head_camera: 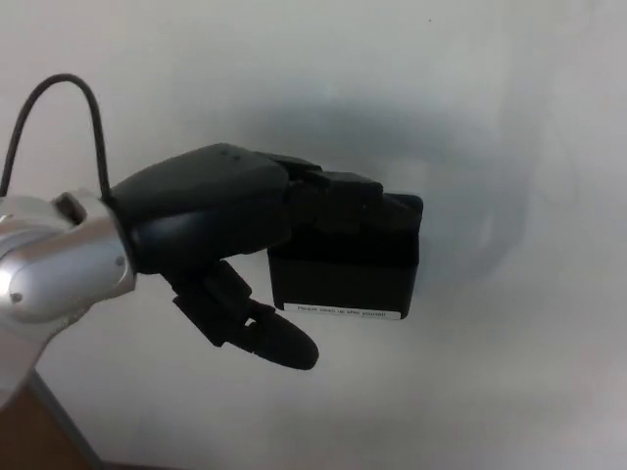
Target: A magnetic marker holder is on the left hand side of the white board, the robot put the index and middle finger into the opening of the container and pull off the magnetic holder and hand it to a human on the left hand side.
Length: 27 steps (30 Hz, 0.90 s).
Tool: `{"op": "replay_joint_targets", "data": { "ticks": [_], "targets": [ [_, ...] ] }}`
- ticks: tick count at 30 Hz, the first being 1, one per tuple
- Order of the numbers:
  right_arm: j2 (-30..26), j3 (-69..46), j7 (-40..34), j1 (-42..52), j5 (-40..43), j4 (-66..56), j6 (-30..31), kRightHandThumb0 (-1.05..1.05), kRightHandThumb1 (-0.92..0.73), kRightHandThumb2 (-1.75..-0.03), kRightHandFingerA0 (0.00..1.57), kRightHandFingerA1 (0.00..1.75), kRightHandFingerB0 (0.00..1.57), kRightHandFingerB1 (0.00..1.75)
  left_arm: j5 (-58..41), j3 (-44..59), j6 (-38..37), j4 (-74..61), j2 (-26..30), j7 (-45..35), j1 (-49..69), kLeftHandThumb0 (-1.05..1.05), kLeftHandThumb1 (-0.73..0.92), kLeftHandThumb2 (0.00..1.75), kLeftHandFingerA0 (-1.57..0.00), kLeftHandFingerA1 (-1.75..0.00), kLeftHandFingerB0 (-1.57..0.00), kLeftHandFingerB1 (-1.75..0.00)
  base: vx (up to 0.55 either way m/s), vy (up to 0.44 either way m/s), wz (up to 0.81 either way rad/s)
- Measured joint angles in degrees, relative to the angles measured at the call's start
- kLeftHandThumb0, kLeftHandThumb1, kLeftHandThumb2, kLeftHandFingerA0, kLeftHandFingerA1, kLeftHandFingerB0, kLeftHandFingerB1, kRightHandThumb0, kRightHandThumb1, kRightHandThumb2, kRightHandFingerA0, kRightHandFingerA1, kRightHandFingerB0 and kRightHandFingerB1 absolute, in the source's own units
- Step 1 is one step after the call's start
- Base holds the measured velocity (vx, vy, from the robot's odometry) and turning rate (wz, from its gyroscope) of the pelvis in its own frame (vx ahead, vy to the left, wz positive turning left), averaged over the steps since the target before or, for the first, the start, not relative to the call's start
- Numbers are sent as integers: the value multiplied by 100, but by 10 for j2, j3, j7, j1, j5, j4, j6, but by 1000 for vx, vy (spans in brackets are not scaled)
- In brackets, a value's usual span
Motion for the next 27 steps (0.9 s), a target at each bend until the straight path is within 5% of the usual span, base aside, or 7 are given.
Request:
{"op": "replay_joint_targets", "data": {
  "ticks": [19, 20, 24, 25, 27],
  "targets": [
    [-7, 3, -1, -17, 4, 25, -41, -60, -80, -65, 61, 49, 49, 40, 65, -78, 139, 126, -50, -81, -127, -93, 61, 60, -21, -31, -17, -27, 0, 0, 0],
    [-7, 3, -2, -18, 4, 26, -43, -61, -81, -65, 60, 49, 49, 40, 66, -77, 144, 131, -54, -84, -131, -39, 15, 87, -1, -47, 0, -46, 0, 0, 0],
    [-8, 6, -4, -20, 3, 28, -46, -61, -81, -65, 60, 49, 49, 40, 68, -78, 159, 145, -66, -93, -146, -39, 15, 87, -1, -47, 0, -46, 0, 0, 0],
    [-9, 7, -6, -20, 2, 29, -46, -60, -81, -65, 61, 49, 49, 40, 69, -78, 165, 149, -69, -98, -150, -91, 49, 88, -23, -41, -8, -31, 0, 0, 0],
    [-10, 9, -7, -20, 2, 32, -48, -60, -81, -65, 61, 49, 49, 41, 69, -78, 172, 159, -75, -103, -156, -93, 49, 87, -29, -43, -9, -30, 0, 0, 0]
  ]
}}
